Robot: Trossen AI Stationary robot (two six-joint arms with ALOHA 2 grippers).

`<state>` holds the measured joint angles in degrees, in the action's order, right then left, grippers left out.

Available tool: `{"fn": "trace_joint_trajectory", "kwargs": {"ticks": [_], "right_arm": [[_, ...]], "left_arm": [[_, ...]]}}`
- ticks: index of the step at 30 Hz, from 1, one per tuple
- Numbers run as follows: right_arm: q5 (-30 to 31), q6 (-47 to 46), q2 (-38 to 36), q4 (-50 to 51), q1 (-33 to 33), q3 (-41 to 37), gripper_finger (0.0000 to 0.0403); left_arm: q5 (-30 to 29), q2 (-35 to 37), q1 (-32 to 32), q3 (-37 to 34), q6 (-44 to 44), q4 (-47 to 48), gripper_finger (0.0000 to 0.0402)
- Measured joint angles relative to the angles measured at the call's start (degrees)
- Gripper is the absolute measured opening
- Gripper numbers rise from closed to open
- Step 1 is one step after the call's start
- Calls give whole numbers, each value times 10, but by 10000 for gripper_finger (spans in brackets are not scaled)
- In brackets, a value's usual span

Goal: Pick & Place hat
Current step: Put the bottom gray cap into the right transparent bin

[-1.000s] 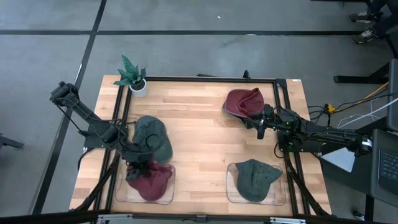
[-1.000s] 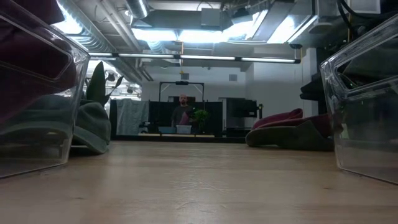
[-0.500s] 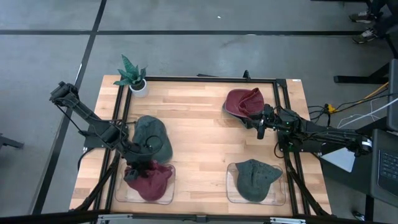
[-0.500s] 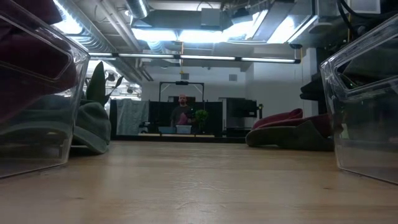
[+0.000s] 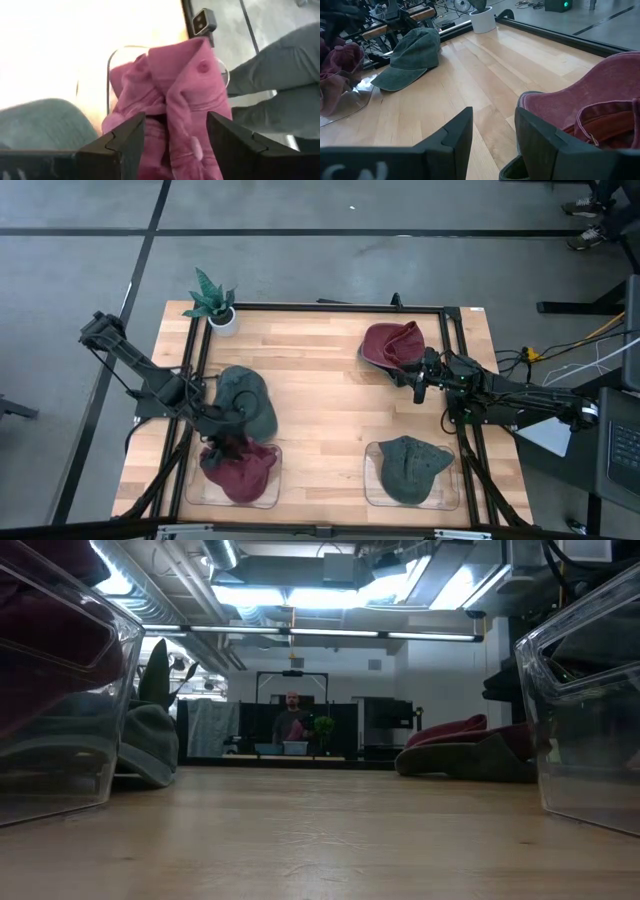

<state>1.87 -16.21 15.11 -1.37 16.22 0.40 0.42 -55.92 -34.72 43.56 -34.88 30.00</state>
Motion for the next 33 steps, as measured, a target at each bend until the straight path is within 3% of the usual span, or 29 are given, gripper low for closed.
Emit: {"fn": "trace_joint_trajectory", "kwargs": {"ticks": [5,11,16,25,33], "right_arm": [[0,0,0,0,0,0,147],[0,1,0,0,0,0,147],[0,1,0,0,0,0,147],[0,0,0,0,0,0,147],[0,1,0,0,0,0,147]], "left_arm": [[-43,6,1,27,80,31,195],[-157,11,37,49,185,33,188],[-259,7,91,53,223,31,187],[-277,7,183,53,243,-10,185],[-294,7,219,53,242,-64,185]]}}
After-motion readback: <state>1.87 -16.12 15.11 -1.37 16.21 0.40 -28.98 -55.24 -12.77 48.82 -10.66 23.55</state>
